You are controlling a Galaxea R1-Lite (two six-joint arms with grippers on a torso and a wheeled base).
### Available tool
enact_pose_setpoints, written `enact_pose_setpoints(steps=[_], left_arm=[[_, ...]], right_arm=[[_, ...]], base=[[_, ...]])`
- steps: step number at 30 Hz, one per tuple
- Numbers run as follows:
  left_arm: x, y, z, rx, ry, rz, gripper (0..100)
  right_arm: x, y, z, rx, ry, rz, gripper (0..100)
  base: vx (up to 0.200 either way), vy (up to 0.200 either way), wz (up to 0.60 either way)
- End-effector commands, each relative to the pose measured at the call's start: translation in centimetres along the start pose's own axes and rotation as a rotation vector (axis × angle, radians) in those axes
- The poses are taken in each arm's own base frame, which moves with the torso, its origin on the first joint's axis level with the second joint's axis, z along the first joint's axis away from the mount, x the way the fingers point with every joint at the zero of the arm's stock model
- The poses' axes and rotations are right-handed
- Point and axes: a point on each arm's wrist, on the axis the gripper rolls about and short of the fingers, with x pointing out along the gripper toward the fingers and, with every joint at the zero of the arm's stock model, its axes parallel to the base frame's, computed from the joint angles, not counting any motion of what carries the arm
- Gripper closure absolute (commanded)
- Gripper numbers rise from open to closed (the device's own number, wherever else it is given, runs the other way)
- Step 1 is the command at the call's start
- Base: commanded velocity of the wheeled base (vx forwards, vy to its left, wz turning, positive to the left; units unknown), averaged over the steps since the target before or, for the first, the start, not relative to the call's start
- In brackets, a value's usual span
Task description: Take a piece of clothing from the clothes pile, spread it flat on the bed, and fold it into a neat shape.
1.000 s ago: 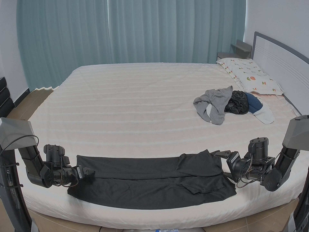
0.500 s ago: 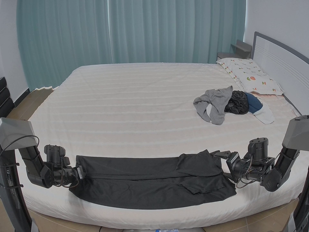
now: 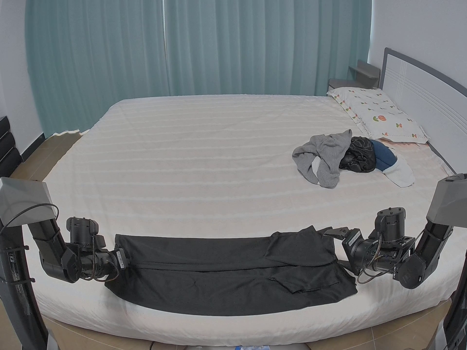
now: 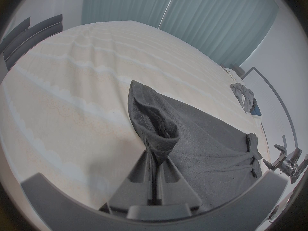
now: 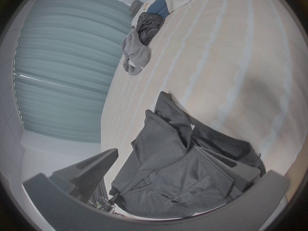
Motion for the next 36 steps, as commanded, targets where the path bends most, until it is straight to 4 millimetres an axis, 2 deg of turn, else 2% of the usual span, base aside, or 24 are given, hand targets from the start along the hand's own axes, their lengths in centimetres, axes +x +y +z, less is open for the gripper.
enact_pose_setpoints(steps=[1,7,25,31,36], left_arm=[[0.06,0.03,-0.07,-0.002,0.002,0.001,100],[0.12,0.05,0.05,-0.002,-0.003,0.000,100],[0.95,-0.16,0.66,-0.039,-0.067,-0.027,100],[0.87,-0.25,0.85,-0.045,-0.075,-0.030,100],[0.95,-0.23,0.84,-0.043,-0.075,-0.030,100]], right_arm=[[-0.02,0.03,0.08,0.001,-0.002,0.002,0],[-0.04,0.06,0.09,0.001,-0.003,0.003,0],[0.01,0.07,0.18,0.002,0.000,0.006,0],[0.04,0.05,0.17,0.002,0.000,0.006,0],[0.06,0.00,0.16,0.003,0.001,0.004,0]], base=[[0.000,0.000,0.00],[-0.200,0.000,0.00],[0.000,0.000,0.00],[0.000,-0.200,0.00],[0.000,0.000,0.00]])
